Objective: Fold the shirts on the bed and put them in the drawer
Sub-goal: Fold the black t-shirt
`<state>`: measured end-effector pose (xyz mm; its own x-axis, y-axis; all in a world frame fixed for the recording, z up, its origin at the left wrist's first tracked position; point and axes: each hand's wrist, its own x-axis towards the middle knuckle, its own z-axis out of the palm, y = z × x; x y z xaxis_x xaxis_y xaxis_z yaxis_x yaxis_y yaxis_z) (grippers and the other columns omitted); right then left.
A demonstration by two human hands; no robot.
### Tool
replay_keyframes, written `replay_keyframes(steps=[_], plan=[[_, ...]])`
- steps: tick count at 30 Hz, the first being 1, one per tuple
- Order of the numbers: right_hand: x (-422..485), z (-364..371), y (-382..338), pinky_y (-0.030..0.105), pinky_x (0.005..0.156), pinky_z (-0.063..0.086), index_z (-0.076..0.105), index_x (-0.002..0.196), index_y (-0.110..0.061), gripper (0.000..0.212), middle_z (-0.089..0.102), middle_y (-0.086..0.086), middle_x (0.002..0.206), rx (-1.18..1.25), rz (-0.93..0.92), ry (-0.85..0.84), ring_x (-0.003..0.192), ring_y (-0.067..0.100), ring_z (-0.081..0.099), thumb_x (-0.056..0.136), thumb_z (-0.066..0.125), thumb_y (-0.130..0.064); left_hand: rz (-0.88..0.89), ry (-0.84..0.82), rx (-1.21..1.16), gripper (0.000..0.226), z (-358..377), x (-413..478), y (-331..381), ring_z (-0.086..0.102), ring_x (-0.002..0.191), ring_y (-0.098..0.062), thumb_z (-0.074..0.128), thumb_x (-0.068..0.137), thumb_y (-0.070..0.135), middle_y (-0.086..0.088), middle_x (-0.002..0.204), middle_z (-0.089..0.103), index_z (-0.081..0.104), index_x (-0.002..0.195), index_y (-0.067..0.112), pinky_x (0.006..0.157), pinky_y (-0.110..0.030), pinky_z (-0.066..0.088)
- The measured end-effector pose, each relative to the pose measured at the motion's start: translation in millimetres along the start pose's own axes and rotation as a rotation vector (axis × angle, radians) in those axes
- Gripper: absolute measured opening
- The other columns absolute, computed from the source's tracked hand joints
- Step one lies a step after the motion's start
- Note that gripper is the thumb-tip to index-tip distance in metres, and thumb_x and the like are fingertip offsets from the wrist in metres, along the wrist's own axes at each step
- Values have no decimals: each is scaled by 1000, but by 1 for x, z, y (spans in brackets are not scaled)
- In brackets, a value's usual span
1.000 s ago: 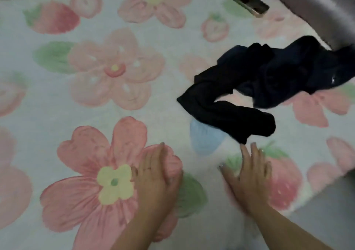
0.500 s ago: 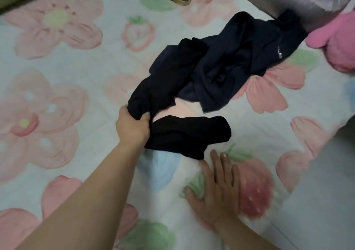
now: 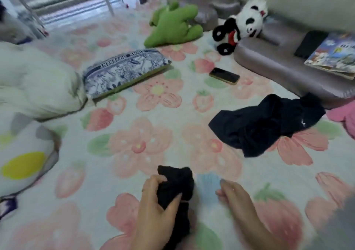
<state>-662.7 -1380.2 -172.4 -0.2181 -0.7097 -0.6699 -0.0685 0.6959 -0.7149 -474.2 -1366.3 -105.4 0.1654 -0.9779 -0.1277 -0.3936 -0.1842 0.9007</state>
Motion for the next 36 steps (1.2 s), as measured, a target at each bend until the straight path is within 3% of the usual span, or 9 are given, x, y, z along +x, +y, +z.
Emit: replay_keyframes(steps=[4, 7, 10, 15, 21, 26, 32, 34, 36], plan=[[-103, 56, -105, 24, 56, 50, 77, 83, -10, 35, 74, 10, 79, 282, 88, -530, 65, 19, 69, 71, 67, -41, 124, 32, -22, 32, -49, -36, 67, 53, 79, -7, 71, 57, 24, -2, 84, 53, 48, 77, 34, 67, -12, 38], [-172, 76, -163, 25, 51, 54, 76, 71, -4, 34, 71, 15, 73, 375, -24, -728, 60, 23, 68, 44, 76, -25, 116, 33, -175, 36, -102, -54, 114, 58, 86, -11, 66, 57, 41, 1, 91, 60, 57, 88, 26, 76, -18, 42], [-212, 90, -193, 28, 53, 49, 67, 80, 0, 10, 66, 19, 74, 362, -214, -629, 65, 28, 63, 71, 64, 1, 46, 182, -462, 9, -153, -65, 147, 63, 85, -8, 68, 78, 27, 2, 87, 70, 69, 83, 20, 73, -18, 47], [-268, 104, -237, 21, 48, 41, 59, 58, -13, 31, 55, 4, 56, 313, -507, -569, 52, 13, 51, 85, 55, 3, -31, 315, -705, 23, -219, -82, 186, 60, 59, -13, 51, 86, -6, -6, 68, 65, 63, 95, 12, 52, -22, 47], [-320, 100, -279, 14, 45, 40, 54, 80, -11, 18, 58, -5, 57, 222, -795, -792, 48, 4, 51, 93, 44, -3, -58, 157, -849, 32, -252, -88, 235, 66, 66, -15, 61, 85, 24, 1, 80, 71, 54, 116, 26, 56, -28, 52], [-339, 83, -291, 9, 43, 37, 49, 80, -9, 19, 55, -11, 50, 166, -866, -874, 44, -3, 48, 95, 40, -1, 38, 312, -1019, 30, -266, -89, 256, 64, 66, -16, 63, 80, 5, -6, 85, 68, 58, 110, 9, 59, -28, 50], [-342, 68, -302, 20, 57, 42, 53, 83, -17, 10, 59, -4, 69, 13, -798, -844, 59, 3, 57, 88, 59, -23, 315, 402, -667, 24, -265, -96, 284, 63, 83, -21, 63, 77, -9, -8, 87, 66, 63, 86, 13, 69, -28, 51], [-344, 65, -306, 22, 57, 47, 55, 93, -16, 39, 68, -7, 73, -35, -775, -888, 69, 7, 67, 72, 73, -43, 404, 282, -488, 30, -257, -103, 290, 65, 87, -19, 69, 69, -1, -6, 92, 68, 68, 89, 21, 70, -24, 52], [-345, 64, -309, 20, 53, 50, 55, 98, -11, 42, 71, -3, 70, -4, -805, -808, 68, 10, 69, 72, 75, -36, 444, 174, -475, 48, -254, -106, 294, 65, 95, -20, 65, 66, -1, -7, 103, 67, 65, 104, 28, 75, -26, 54]])
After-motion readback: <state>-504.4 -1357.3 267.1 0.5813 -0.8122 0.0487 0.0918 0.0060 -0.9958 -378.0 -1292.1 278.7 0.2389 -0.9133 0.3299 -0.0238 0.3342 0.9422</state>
